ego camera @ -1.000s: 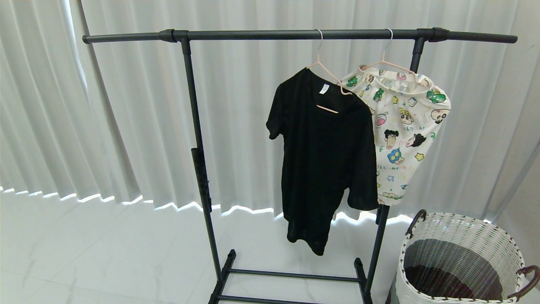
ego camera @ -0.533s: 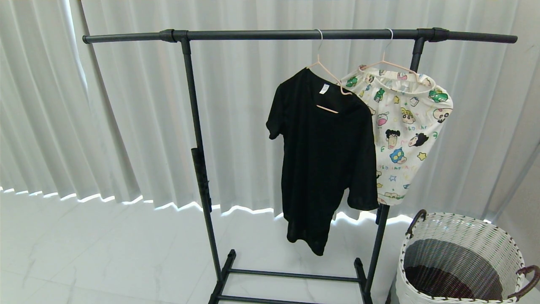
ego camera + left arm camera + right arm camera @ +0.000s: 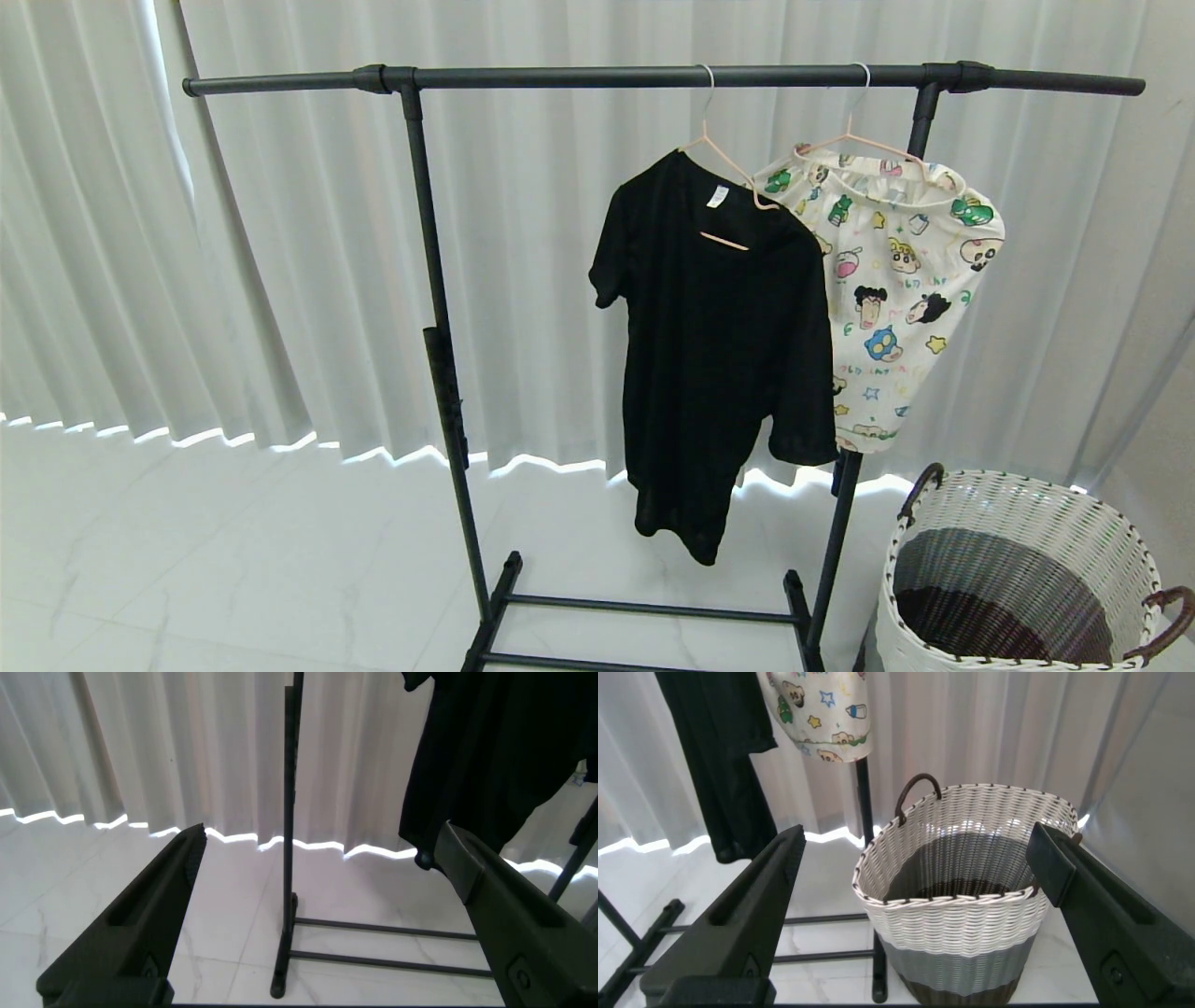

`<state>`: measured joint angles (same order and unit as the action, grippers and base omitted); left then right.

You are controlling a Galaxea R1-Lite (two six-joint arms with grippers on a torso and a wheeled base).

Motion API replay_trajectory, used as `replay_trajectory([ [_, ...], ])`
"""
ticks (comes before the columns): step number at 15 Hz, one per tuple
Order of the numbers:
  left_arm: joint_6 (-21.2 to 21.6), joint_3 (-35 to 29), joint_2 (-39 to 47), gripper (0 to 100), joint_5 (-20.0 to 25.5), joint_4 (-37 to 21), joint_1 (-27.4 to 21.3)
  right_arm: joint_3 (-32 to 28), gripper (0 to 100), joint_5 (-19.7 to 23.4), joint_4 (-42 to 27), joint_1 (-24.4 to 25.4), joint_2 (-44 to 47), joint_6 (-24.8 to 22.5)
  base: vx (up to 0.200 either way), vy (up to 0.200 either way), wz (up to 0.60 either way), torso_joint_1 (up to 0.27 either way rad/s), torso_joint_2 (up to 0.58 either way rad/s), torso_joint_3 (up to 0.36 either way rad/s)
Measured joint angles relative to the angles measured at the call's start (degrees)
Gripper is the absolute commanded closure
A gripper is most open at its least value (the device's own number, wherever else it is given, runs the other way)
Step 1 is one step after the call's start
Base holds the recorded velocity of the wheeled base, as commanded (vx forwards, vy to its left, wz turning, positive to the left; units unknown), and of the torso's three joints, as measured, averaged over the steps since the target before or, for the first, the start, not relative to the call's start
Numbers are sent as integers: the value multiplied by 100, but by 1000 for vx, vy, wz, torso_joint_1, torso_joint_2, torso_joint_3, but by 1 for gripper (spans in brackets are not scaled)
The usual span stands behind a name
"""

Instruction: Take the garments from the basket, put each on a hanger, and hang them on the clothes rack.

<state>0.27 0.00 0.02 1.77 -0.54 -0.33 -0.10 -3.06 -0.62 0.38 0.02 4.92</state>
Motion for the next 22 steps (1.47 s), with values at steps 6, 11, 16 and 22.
replay_trajectory([
  [6,-2,0,0,0,-2,0,0,0,0,0,0,2,0,2,0,0,0,0,0,0],
  [11,-2,-2,0,0,0,0,-5,0,0,2,0,0,0,0,0,0,0,0,0,0],
  [16,0,0,0,0,0,0,0,0,0,5,0,4,0,2,0,0,0,0,0,0],
  [22,0,0,0,0,0,0,0,0,0,5,0,0,0,2,0,0,0,0,0,0],
])
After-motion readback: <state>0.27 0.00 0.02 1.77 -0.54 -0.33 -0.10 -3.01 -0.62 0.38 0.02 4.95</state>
